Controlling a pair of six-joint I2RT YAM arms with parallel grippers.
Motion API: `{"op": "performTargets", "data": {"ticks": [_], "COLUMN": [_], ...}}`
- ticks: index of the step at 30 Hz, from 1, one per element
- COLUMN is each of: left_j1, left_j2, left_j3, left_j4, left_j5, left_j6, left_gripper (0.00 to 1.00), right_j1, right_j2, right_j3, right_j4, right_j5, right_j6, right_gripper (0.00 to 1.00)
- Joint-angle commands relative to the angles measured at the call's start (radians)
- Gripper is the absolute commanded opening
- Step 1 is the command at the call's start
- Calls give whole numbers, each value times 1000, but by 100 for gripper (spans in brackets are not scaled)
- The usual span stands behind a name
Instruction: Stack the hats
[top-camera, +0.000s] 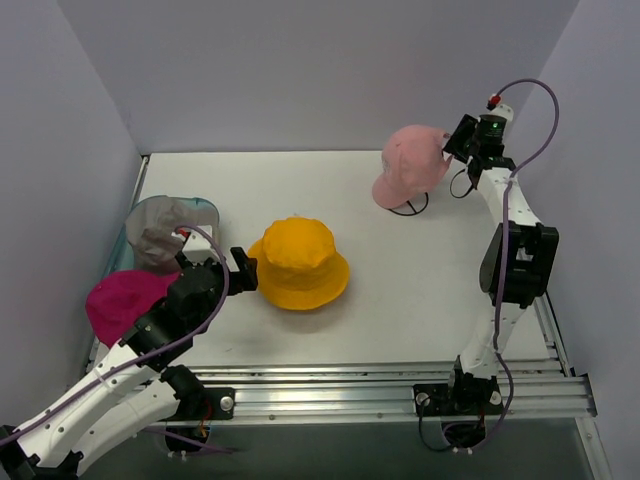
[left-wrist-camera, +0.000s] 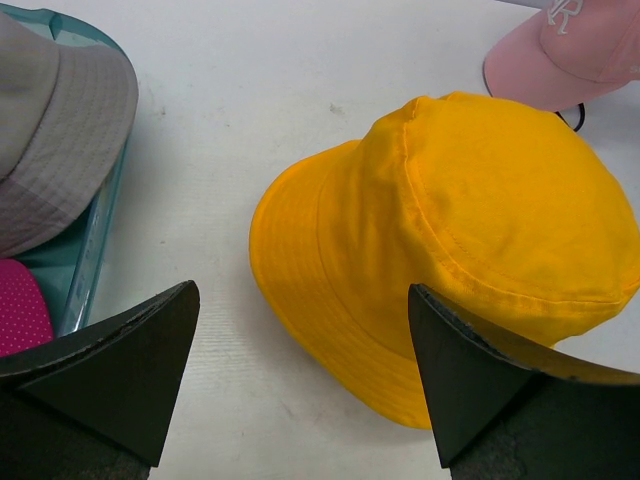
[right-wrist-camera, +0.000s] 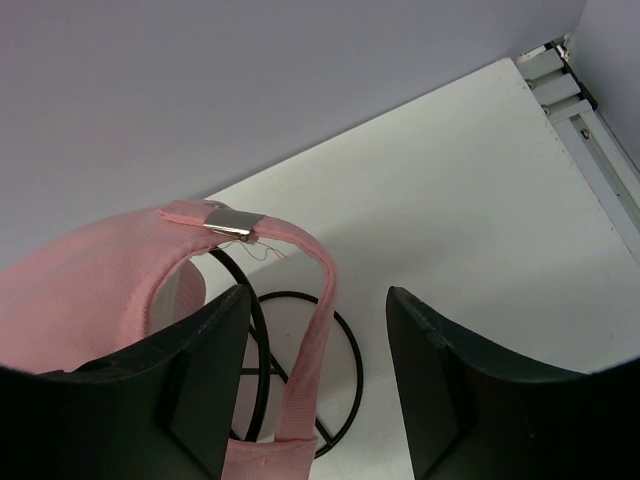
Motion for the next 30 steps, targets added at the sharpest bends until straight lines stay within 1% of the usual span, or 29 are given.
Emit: {"op": "performTargets", "data": {"ticks": [1,8,11,13,14,15,17,18,19,20,21,22,24,25,26,27,28,29,30], "left_j1": [-7,-5,-7,-5,-3,-3,-3,-3,-3,-2,0,6,68,113,163,287,359,430,573], "left_j2": [10,-10,-12,-3,5,17,83,114,179,212,246,302,364,381,393,408,415,419,433], "left_j3": [17,14,18,38,64,142,243,361,424,486,599,650,731,797,820,833,837,833,822], "left_j4": [15,11,18,8,-25,-39,-100,-129,-198,-237,-272,-344,-398,-445,-462,-472,-478,-481,-481], "left_j5": [-11,-8,-2,-14,-23,-16,-14,-31,-54,-83,-147,-177,-189,-165,-127,-79,38,93,143], "left_j6": [4,2,2,-24,-44,-52,-56,-49,-41,-32,-6,2,17,17,17,16,14,10,-1], "left_gripper": [94,94,94,94,94,94,94,94,94,94,94,94,95,95,95,95,95,95,95], "right_j1": [0,-3,-3,-3,-3,-3,-6,-6,-6,-6,-6,-6,4,40,67,98,165,188,210], "right_j2": [-67,-102,-129,-166,-180,-191,-223,-237,-270,-286,-295,-295,-300,-329,-349,-367,-401,-418,-433], "right_j3": [18,-2,-2,-22,-34,-45,-57,-66,-91,-100,-102,-96,-74,-85,-112,-121,-129,-137,-148], "right_j4": [22,15,-26,-41,-38,-41,-70,-74,-72,-74,-81,-119,-176,-164,-163,-158,-164,-176,-185], "right_j5": [-3,3,29,52,54,54,54,54,54,44,-7,-44,-100,-133,-121,-105,-71,-59,-48], "right_j6": [10,20,27,35,38,41,41,41,50,58,64,85,110,112,109,103,92,72,72], "right_gripper": [53,53,53,53,53,53,53,53,53,53,53,54,53,53,53,53,53,53,53]}}
